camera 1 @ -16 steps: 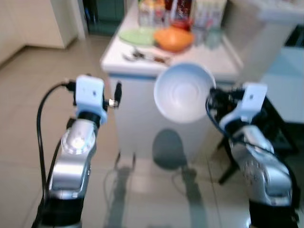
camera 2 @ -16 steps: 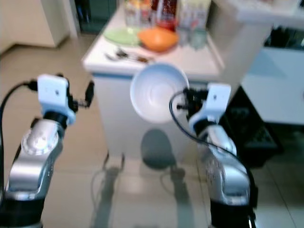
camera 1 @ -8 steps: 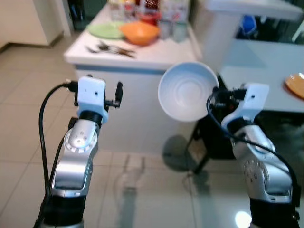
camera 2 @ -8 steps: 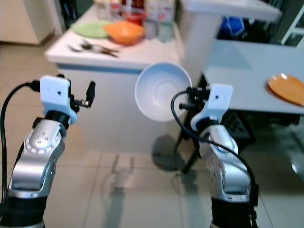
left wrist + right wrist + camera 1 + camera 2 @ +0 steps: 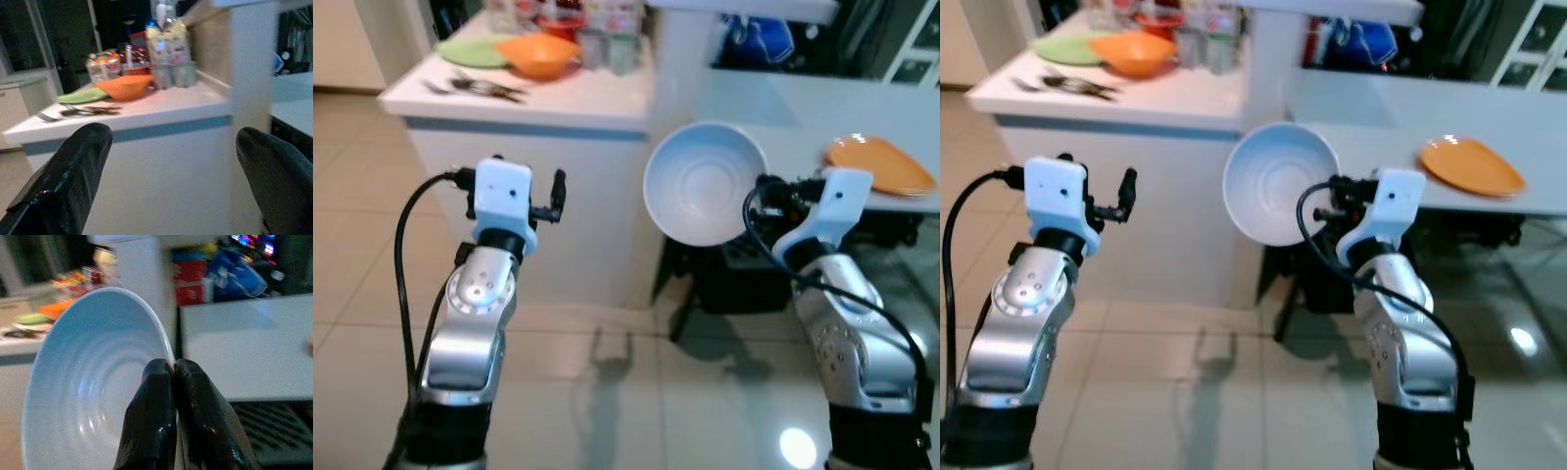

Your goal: Setting the table

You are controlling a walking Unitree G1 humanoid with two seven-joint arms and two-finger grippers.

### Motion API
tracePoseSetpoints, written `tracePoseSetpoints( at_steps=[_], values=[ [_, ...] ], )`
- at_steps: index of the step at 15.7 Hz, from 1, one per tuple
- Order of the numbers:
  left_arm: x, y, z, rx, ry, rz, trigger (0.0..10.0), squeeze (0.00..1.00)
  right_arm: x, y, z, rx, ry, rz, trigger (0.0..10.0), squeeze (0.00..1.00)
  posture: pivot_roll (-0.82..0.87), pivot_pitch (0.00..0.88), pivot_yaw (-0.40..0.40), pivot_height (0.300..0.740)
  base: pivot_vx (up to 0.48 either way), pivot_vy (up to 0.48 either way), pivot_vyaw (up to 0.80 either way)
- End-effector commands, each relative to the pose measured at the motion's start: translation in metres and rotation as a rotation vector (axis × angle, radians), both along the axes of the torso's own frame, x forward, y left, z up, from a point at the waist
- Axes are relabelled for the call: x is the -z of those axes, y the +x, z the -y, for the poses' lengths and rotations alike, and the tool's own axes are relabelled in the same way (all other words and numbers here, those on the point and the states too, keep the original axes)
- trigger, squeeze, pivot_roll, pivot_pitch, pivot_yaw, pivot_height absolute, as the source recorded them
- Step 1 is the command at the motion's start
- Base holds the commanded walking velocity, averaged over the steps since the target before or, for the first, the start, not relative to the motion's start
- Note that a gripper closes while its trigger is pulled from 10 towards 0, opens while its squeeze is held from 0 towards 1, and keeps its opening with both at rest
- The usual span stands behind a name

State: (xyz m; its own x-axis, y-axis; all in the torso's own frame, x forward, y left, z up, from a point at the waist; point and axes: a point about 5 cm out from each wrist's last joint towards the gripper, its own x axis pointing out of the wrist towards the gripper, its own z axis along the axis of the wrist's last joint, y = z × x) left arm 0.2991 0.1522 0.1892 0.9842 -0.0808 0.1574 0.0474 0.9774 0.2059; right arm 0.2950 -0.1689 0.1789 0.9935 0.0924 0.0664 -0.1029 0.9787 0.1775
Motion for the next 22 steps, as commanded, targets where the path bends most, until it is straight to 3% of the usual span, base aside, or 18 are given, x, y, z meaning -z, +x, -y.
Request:
tracePoseSetpoints(
  at_steps=[1,22],
  values=[
    [-0.0037,-0.0004,0.0024,0.014,0.01,0.018,10.0,0.0,-0.0086,-0.0009,0.0039,0.019,0.004,0.046,10.0,0.0,-0.03,0.0,-0.03,0.74,0.0,-0.45,0.0],
    [-0.0033,-0.0002,0.0074,0.033,0.015,0.015,10.0,0.0,-0.003,-0.0089,0.0122,0.063,0.036,0.031,10.0,0.0,-0.02,0.0,-0.03,0.74,0.0,-0.449,0.0]
  ],
)
